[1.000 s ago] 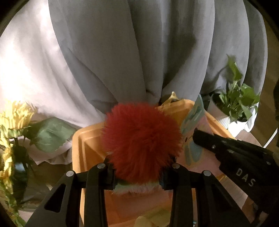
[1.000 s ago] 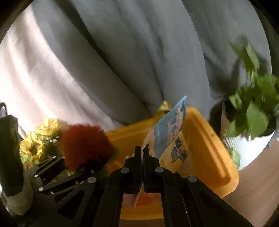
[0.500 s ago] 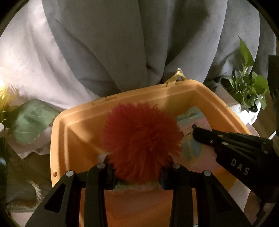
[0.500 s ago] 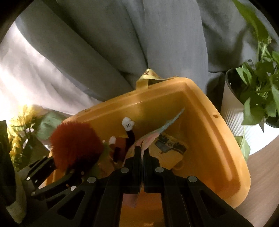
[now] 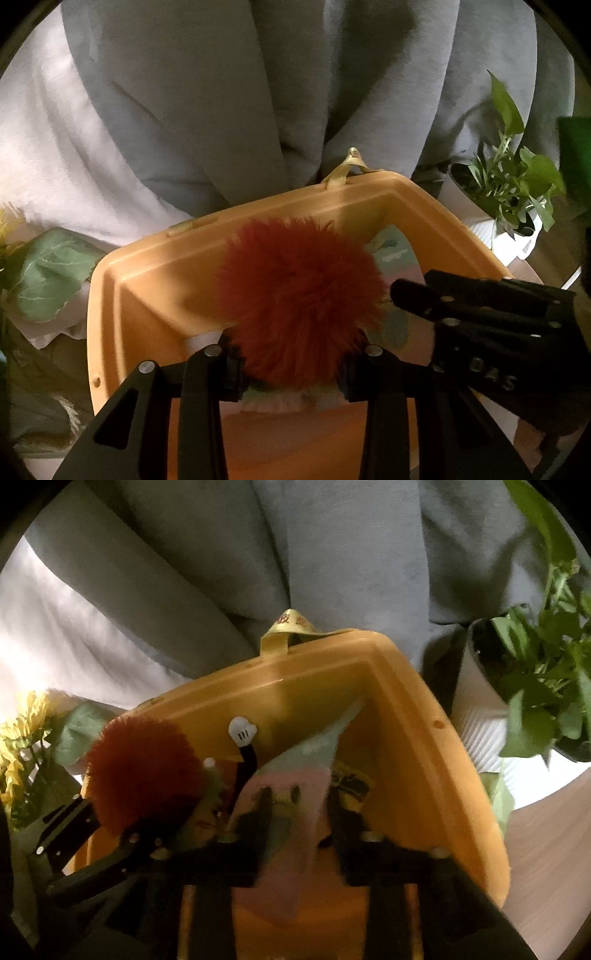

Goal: Organize soft objects
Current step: 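Open left gripper to release the pompom while right gripper releases the book in the crate, then move left gripper toward the blue tissue pack while right gripper moves toward the green frog sponge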

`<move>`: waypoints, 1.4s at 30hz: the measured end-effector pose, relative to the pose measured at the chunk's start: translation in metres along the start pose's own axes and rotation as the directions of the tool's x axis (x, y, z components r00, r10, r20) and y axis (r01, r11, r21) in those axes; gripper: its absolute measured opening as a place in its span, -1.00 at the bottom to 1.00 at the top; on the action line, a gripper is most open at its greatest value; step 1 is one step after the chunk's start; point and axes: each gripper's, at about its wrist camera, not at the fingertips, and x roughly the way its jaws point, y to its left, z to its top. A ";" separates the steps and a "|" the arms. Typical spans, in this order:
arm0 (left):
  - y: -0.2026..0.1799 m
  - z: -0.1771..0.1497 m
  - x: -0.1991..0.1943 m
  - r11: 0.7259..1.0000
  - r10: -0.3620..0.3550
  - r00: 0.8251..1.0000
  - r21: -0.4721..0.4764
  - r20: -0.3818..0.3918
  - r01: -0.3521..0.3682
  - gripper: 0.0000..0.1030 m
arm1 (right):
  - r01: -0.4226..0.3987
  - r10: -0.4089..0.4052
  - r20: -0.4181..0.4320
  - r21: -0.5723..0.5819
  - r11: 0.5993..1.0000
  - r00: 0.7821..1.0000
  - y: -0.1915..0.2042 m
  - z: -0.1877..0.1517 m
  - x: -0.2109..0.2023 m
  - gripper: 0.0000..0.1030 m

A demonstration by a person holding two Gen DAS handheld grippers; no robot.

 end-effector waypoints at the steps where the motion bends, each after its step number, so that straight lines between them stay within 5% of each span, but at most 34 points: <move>1: -0.002 -0.001 -0.001 1.000 -0.003 1.000 0.004 0.001 0.003 -0.30 | 0.001 -0.001 0.014 -0.002 1.000 1.000 -0.001 -0.001 -0.004 -0.34; 7: -0.020 -0.001 0.000 0.998 -0.042 0.999 0.054 -0.011 0.043 -0.25 | 0.026 -0.026 0.097 0.010 1.000 0.995 -0.003 -0.004 -0.039 -0.34; 11: -0.029 0.001 -0.002 0.997 -0.037 0.999 0.062 -0.013 0.038 0.05 | 0.055 -0.055 0.123 0.007 0.998 0.991 -0.001 -0.006 -0.055 -0.20; 20: -0.043 -0.001 -0.027 0.997 0.004 1.000 0.081 0.023 -0.006 0.35 | 0.078 -0.084 0.142 0.047 0.996 0.986 -0.015 -0.014 -0.082 -0.20; 42: -0.030 -0.044 -0.141 0.999 0.044 0.986 0.014 0.161 -0.047 0.39 | 0.128 -0.141 0.192 0.078 0.989 0.971 0.005 -0.076 -0.155 -0.20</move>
